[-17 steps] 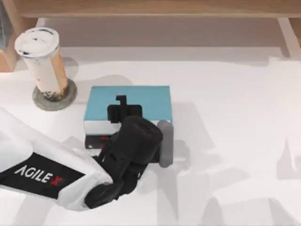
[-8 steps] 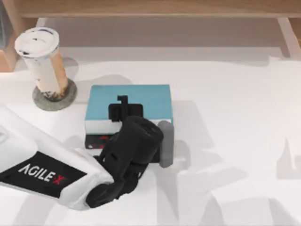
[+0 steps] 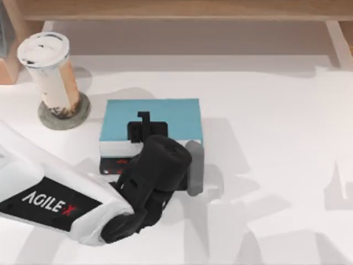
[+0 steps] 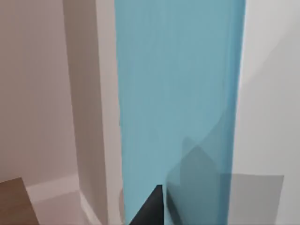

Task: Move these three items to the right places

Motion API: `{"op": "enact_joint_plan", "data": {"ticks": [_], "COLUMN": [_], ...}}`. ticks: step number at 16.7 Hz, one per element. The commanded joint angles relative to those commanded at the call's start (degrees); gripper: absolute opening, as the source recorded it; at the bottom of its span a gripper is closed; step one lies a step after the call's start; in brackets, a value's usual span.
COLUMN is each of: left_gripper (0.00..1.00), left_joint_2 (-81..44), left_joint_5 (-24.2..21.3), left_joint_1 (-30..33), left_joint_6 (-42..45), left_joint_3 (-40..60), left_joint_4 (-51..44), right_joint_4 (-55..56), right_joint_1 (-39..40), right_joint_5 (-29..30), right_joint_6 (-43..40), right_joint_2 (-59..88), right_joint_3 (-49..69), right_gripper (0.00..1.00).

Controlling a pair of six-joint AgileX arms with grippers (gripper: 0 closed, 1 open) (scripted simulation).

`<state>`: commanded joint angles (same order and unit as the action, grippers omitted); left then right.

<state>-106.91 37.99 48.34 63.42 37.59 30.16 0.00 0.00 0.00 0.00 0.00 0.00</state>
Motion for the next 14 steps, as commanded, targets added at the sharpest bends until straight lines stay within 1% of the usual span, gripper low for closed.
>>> {"op": "enact_joint_plan", "data": {"ticks": [8, 9, 14], "left_gripper": [0.98, 1.00, 1.00], "left_joint_2": [0.00, 0.00, 0.00], "left_joint_5": [0.00, 0.00, 0.00], "left_joint_1": [0.00, 0.00, 0.00], "left_joint_6": [0.00, 0.00, 0.00], "left_joint_3": [0.00, 0.00, 0.00], "left_joint_4": [0.00, 0.00, 0.00], "right_joint_4": [0.00, 0.00, 0.00], "right_joint_1": [0.00, 0.00, 0.00], "right_joint_5": [0.00, 0.00, 0.00], "right_joint_6": [0.00, 0.00, 0.00], "right_joint_2": [0.00, 0.00, 0.00], "right_joint_3": [0.00, 0.00, 0.00], "right_gripper": [1.00, 1.00, 1.00]}}
